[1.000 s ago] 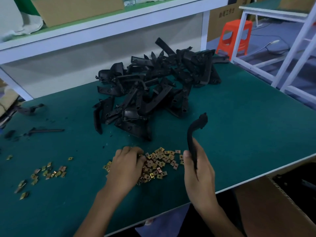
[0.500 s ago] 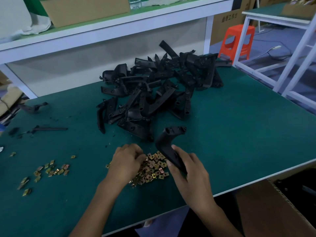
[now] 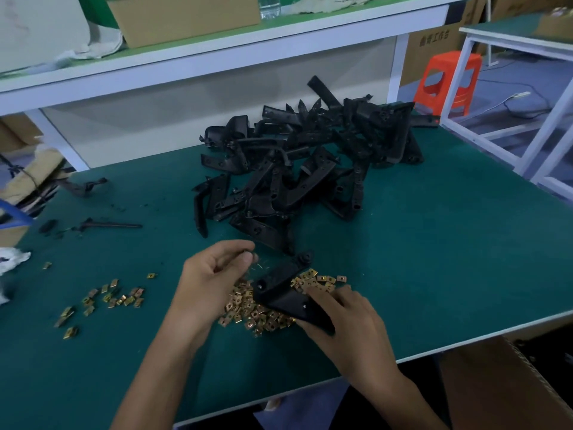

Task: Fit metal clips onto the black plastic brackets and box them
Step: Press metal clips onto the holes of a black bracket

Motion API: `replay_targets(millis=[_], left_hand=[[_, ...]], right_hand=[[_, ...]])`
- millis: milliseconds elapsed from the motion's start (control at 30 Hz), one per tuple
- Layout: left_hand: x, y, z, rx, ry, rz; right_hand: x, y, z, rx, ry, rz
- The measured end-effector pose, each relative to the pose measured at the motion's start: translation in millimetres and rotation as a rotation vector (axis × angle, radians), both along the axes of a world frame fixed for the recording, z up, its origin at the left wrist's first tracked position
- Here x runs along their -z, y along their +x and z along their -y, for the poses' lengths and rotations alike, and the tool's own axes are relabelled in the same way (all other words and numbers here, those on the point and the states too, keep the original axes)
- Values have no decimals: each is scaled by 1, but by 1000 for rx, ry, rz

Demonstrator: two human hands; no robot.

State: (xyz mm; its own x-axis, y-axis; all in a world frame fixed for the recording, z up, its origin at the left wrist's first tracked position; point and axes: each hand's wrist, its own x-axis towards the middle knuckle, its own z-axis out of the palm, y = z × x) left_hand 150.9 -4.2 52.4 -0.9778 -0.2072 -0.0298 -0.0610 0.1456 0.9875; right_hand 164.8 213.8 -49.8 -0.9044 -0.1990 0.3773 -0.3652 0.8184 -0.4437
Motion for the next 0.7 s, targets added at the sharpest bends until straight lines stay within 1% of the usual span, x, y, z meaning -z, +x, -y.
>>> replay_targets(millis=[133,300,467,700], left_hand=[[-8,13,1,65,44,39],[-4,18,-5,48,-49,79],[-3,19,-4,70,-33,108],[0,20,-3,84,-124,117]], right_hand=[[1,0,0,-15,27,-24],[-3,1,2,30,36,-87],[-8,2,3,69,-3,-122],[-10,4,2,58,24,-139]])
